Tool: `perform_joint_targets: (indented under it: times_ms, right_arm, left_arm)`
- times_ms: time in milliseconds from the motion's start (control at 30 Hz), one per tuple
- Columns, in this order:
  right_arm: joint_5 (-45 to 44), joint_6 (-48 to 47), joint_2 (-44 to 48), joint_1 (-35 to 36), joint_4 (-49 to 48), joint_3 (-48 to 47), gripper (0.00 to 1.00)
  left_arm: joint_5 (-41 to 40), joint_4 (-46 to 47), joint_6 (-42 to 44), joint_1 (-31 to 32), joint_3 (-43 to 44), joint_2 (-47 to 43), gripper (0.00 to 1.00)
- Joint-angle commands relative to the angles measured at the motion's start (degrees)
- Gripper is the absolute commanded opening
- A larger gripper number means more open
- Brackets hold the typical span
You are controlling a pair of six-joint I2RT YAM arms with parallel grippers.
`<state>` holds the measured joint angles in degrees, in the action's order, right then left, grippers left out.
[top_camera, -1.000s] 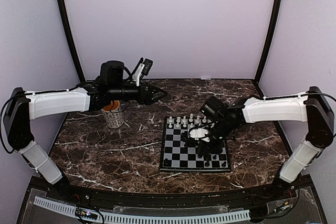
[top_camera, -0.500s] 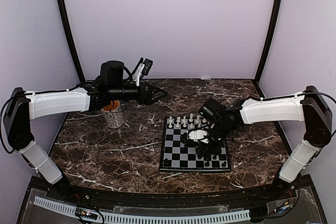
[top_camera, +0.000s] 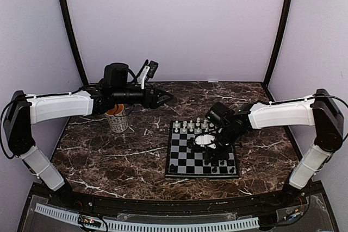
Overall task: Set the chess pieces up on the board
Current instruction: Place the pawn at d7, then pick up the king from the chessboard.
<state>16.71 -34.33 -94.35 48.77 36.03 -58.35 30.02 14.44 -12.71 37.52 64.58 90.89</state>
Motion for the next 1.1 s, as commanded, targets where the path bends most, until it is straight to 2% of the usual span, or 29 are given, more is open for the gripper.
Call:
perform_joint_targets:
  times_ms: [0,267,400,600,733,1067]
  right_arm:
    - [0.7,0.2,0.1,0.7,0.3,-0.1,0.19]
    - [1.7,0.2,3.5,-0.4,4.5,-4.2,0.21]
    - [4.4,1.5,4.7,-5.3,5.2,-7.4,0.22]
    - [4.4,2.9,1.3,-10.4,4.7,-8.6,0.19]
    - [4.5,2.7,0.0,-10.7,4.4,-8.0,0.2]
    - [7.3,1.1,-3.0,-9.5,6.5,-8.3,0.31]
  left_arm:
    - [0.9,-0.1,0.1,0.2,1.5,-1.4,0.66]
    - [1.0,-0.1,0.1,0.2,1.5,-1.4,0.66]
    - [1.0,-0.1,0.1,0.3,1.5,-1.5,0.65]
    - [0.9,-0.1,0.1,0.2,1.5,-1.6,0.66]
    - [0.7,-0.2,0.2,0.2,1.6,-1.7,0.66]
    - [0.9,-0.4,0.3,0.2,1.7,-1.6,0.66]
